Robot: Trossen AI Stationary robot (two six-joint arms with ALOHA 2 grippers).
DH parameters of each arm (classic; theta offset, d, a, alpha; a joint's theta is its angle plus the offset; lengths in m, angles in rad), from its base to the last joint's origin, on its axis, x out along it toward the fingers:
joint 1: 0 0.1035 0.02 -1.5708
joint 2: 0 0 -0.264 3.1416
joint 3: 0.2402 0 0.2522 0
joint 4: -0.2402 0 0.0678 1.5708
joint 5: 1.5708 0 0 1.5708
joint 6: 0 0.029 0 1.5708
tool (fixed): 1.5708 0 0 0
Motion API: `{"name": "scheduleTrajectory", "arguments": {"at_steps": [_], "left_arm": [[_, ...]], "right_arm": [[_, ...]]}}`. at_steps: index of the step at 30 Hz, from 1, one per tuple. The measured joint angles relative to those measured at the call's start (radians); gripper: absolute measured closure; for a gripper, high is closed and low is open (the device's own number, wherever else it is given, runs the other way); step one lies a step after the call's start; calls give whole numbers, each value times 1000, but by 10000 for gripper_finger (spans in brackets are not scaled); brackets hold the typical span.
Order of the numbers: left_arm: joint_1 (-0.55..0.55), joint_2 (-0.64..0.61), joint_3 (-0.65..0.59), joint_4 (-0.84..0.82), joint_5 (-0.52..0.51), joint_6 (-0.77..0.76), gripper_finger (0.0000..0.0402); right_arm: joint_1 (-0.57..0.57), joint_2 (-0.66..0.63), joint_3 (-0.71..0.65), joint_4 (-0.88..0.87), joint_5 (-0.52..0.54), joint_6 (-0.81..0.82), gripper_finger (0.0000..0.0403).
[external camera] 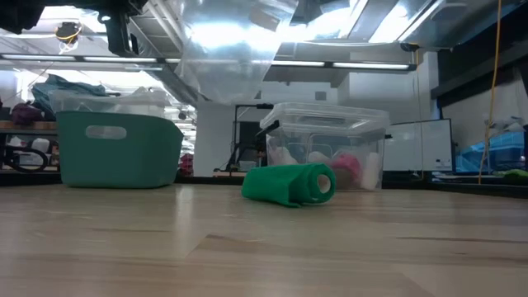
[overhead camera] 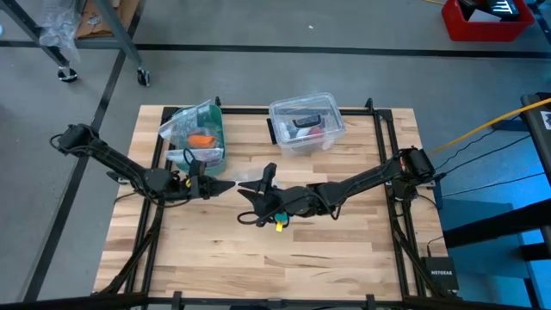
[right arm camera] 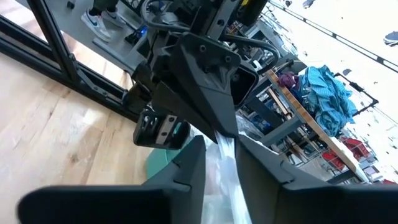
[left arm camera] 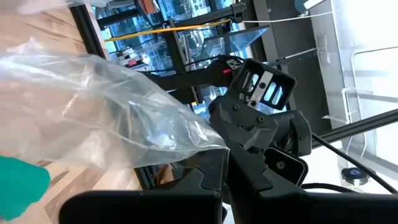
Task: Roll bandage
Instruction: Open the transparent zip bag
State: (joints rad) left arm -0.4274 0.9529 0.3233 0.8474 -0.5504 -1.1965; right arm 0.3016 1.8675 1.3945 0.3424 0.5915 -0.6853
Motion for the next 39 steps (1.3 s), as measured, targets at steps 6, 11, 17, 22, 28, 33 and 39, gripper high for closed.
{"name": "scheduleTrajectory", "arguments": {"at_steps": [6,11,17,22,28,33,39], "left_arm": [[0,0,0,3,0,0,401],[0,0,0,7,-1,0,401],[0,0,0,10,0,-4,401],[0,0,0,10,0,-7,401],[0,0,0,10,0,-7,401],[0,0,0,11,0,-7,401],[0,0,0,11,0,-7,401]], "right_arm": [[0,0,0,-1,15,-1,336],[-1,0,0,-2,68,-1,340],[-1,0,0,-2,71,-1,340],[-1,0,0,-2,71,-2,340],[-1,0,0,-2,71,-1,340],[-1,0,0,-2,71,0,340],[-1,0,0,-2,71,50,340]]}}
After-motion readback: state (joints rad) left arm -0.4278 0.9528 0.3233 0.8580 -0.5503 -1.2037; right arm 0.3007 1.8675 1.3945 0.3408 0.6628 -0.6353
